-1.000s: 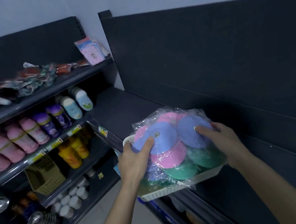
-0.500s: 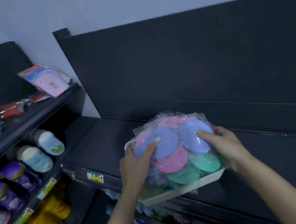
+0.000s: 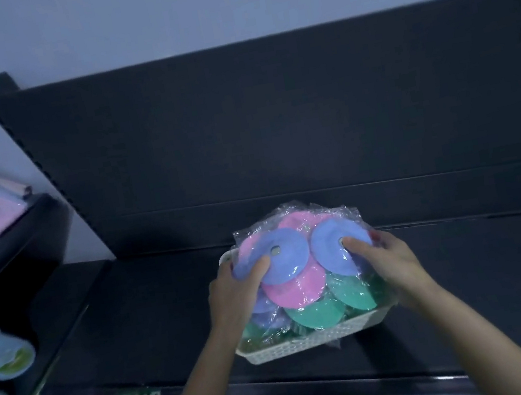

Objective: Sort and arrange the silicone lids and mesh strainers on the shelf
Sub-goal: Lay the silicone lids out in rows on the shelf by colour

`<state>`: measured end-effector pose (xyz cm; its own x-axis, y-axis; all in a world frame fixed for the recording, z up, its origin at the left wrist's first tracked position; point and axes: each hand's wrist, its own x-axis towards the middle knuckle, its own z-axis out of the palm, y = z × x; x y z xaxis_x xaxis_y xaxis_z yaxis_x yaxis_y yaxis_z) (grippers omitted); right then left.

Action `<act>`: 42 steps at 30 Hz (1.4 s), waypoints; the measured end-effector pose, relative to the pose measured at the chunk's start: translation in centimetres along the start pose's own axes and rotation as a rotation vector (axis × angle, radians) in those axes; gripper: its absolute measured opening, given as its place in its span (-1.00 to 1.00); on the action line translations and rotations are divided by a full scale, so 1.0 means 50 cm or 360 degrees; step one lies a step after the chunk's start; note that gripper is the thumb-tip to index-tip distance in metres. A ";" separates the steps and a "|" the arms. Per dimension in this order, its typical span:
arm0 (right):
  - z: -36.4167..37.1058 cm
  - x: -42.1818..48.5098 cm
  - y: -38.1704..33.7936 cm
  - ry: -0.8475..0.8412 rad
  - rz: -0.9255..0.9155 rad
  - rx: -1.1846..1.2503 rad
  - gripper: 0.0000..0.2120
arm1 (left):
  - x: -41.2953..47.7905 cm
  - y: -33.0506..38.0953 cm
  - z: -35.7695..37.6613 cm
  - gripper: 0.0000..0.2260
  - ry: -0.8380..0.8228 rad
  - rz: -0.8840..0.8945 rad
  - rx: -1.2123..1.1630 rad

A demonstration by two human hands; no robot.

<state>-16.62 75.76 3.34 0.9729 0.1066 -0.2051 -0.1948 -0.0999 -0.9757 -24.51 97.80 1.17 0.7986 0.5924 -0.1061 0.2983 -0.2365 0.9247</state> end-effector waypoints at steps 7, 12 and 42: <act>-0.002 0.039 0.013 0.0139 0.0017 0.0061 -0.78 | 0.075 -0.013 0.041 -0.52 -0.0220 0.0000 -0.0047; -0.010 0.053 0.013 0.0240 0.0061 0.0024 -0.76 | 0.111 0.001 0.062 -0.65 -0.0357 -0.0016 -0.0083; -0.064 0.095 0.022 0.0668 0.0150 -0.1191 -0.50 | 0.129 0.044 0.149 -0.38 -0.0284 0.0572 0.0784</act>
<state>-11.82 72.99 1.53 0.9511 -0.2945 -0.0933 -0.2871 -0.7311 -0.6189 -14.81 95.33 -0.19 0.9558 0.2827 0.0810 0.1670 -0.7486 0.6417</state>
